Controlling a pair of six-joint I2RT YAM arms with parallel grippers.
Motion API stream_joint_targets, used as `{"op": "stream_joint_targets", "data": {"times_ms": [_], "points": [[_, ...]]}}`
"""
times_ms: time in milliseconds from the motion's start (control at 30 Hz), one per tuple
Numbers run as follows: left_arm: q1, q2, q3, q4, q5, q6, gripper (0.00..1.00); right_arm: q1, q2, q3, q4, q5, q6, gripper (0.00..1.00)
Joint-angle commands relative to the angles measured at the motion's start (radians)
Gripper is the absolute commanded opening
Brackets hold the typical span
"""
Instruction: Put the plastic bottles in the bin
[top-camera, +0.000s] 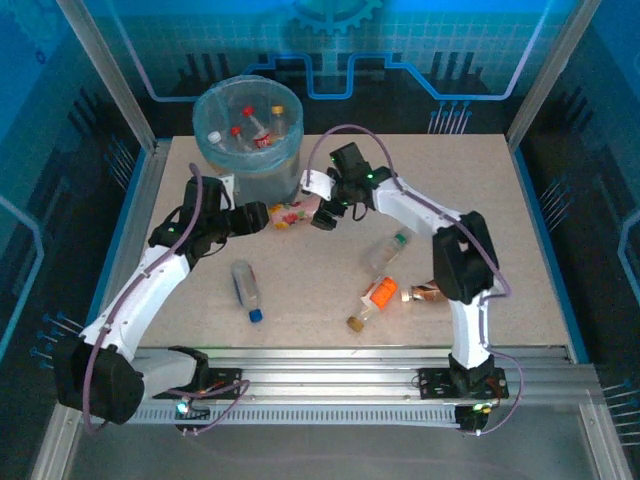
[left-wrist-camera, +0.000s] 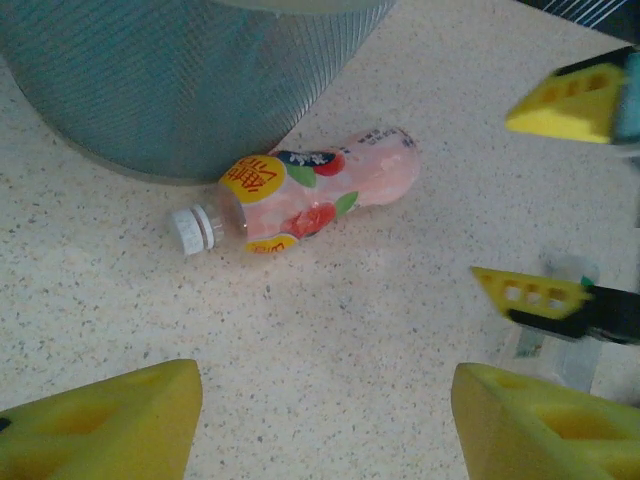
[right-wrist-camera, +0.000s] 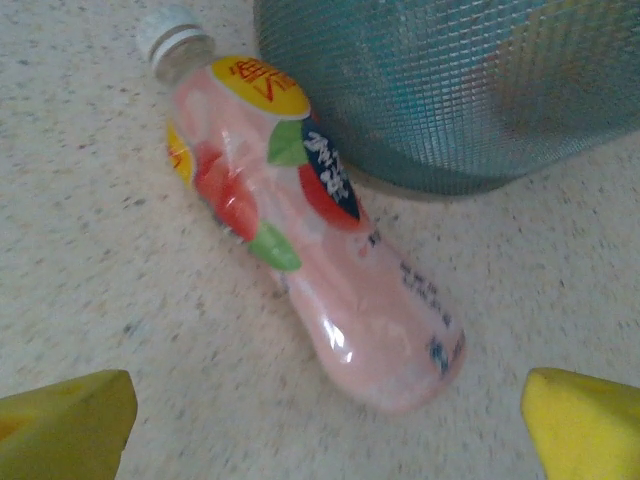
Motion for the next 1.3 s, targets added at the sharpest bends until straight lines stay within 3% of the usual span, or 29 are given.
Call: {"op": "stream_joint_targets", "data": {"times_ms": [0, 400, 567, 867, 1000, 1267], "points": [[0.031, 0.000, 0.016, 0.030, -0.022, -0.026, 0.68, 0.017, 0.100, 0.091, 0.004, -0.046, -0.059, 1.00], [0.081, 0.010, 0.014, 0.051, -0.042, -0.034, 0.68, 0.053, 0.359, 0.343, -0.190, -0.054, -0.246, 1.00], [0.093, 0.004, 0.008, 0.060, -0.038, -0.031, 0.68, 0.053, 0.342, 0.334, -0.275, -0.048, -0.279, 0.81], [0.097, -0.024, 0.077, 0.030, -0.005, -0.003, 0.68, 0.075, 0.073, 0.060, -0.221, -0.002, -0.215, 0.47], [0.098, -0.049, 0.113, 0.004, 0.031, 0.003, 0.68, 0.093, -0.081, -0.084, -0.186, 0.014, -0.131, 0.45], [0.068, -0.077, 0.136, 0.057, 0.295, -0.018, 0.68, 0.117, -0.394, -0.326, -0.127, 0.048, 0.182, 0.46]]}}
